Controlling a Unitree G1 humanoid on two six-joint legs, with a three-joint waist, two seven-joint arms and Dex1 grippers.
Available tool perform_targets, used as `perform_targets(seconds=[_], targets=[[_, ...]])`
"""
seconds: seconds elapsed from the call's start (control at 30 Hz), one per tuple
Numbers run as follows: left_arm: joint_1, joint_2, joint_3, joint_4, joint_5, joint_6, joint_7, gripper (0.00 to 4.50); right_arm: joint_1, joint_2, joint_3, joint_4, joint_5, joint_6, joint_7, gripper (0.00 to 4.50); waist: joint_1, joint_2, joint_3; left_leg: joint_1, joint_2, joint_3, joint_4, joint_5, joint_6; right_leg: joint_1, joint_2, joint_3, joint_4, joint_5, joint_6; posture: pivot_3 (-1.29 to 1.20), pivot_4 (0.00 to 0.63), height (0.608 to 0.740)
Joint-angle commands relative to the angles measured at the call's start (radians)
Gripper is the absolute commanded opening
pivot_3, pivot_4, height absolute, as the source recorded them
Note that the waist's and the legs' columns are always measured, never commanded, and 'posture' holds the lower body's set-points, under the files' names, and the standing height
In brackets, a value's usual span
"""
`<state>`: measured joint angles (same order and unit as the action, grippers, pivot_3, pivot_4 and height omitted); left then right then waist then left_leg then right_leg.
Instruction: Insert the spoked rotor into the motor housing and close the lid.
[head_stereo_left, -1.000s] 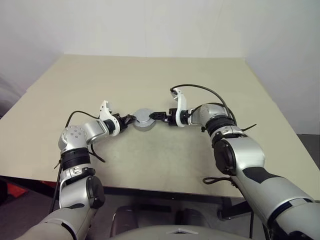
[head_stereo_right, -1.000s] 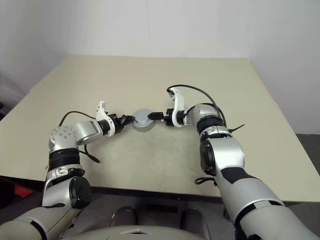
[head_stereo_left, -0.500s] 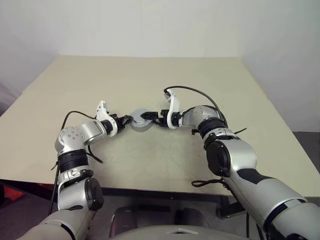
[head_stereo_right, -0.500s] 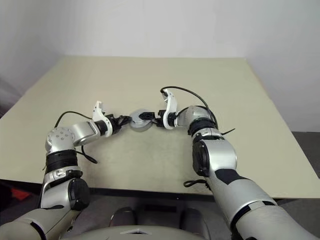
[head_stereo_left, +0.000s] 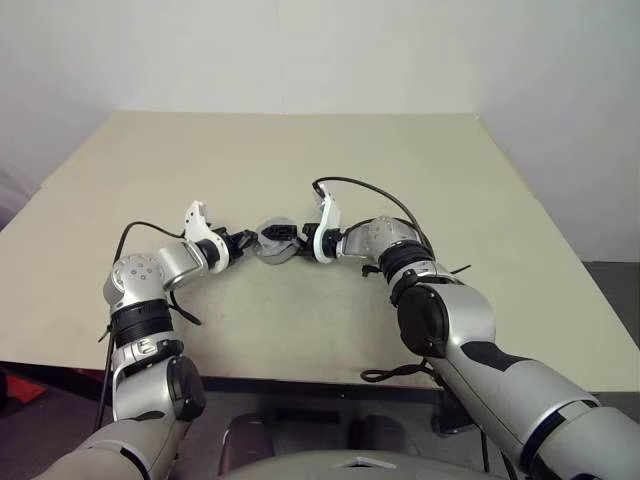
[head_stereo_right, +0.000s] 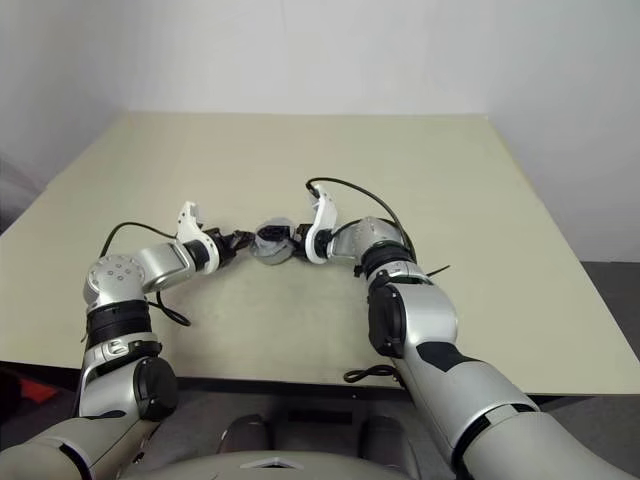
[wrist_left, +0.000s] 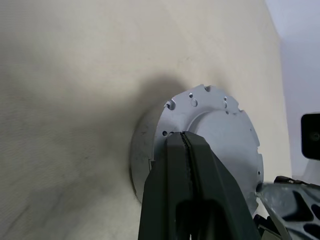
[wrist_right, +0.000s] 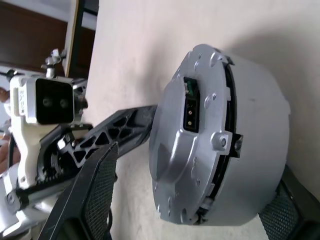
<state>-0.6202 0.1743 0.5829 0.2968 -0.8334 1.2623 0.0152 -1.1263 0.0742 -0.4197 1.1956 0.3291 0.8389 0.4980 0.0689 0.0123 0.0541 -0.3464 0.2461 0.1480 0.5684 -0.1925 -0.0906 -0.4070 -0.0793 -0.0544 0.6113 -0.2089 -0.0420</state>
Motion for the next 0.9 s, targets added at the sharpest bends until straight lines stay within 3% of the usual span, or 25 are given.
perform_targets(seconds=[0.03,0.1,0.27,0.3,0.63,0.9], targets=[[0.003,-0.028,-0.03,-0.009,-0.005,0.023,-0.008,0.0,-0.024,0.044,-0.039,0.013,0.053,-0.072,-0.076,4.29,0.001,0.0,0.0,0.001,0.0,0.0,0.0,0.0,0.0,0.0,0.0,0.0,0.001,0.0,0.0,0.0,0.0,0.74],[0.002,-0.029,-0.031,-0.009,-0.001,0.021,-0.009,0.0,-0.026,0.039,-0.049,0.021,0.061,-0.088,-0.099,3.86,0.003,0.0,0.0,0.002,0.0,0.0,0.0,0.001,-0.002,0.001,-0.001,0.0,0.002,0.0,0.0,0.0,0.0,0.74],[-0.001,-0.03,-0.033,-0.006,0.006,0.016,-0.013,0.0,-0.035,0.032,-0.052,0.032,0.072,-0.093,-0.108,2.25,0.006,0.0,0.0,0.001,-0.002,0.0,0.001,0.001,-0.002,0.001,-0.002,0.0,0.003,0.0,0.0,0.0,0.0,0.74],[-0.002,-0.03,-0.033,-0.006,0.008,0.015,-0.015,0.0,-0.037,0.03,-0.051,0.032,0.076,-0.092,-0.106,2.11,0.008,0.0,0.0,0.001,-0.002,0.0,0.0,0.001,-0.002,0.001,-0.002,0.0,0.002,0.0,0.0,0.0,0.0,0.74],[0.0,-0.027,-0.037,-0.022,0.017,-0.021,-0.038,0.0,-0.052,0.015,-0.076,0.04,0.113,-0.09,-0.13,2.09,0.012,0.0,0.0,0.0,-0.002,0.0,0.0,0.001,-0.002,0.001,-0.002,0.0,0.001,0.0,0.0,0.0,0.0,0.74],[0.05,-0.018,0.037,-0.161,-0.081,-0.119,-0.132,0.0,-0.08,0.007,-0.214,0.066,0.23,-0.142,-0.241,2.09,0.011,-0.001,0.001,-0.006,-0.001,-0.001,0.002,0.001,-0.002,-0.009,-0.001,0.0,0.003,0.0,0.0,0.0,0.0,0.74]])
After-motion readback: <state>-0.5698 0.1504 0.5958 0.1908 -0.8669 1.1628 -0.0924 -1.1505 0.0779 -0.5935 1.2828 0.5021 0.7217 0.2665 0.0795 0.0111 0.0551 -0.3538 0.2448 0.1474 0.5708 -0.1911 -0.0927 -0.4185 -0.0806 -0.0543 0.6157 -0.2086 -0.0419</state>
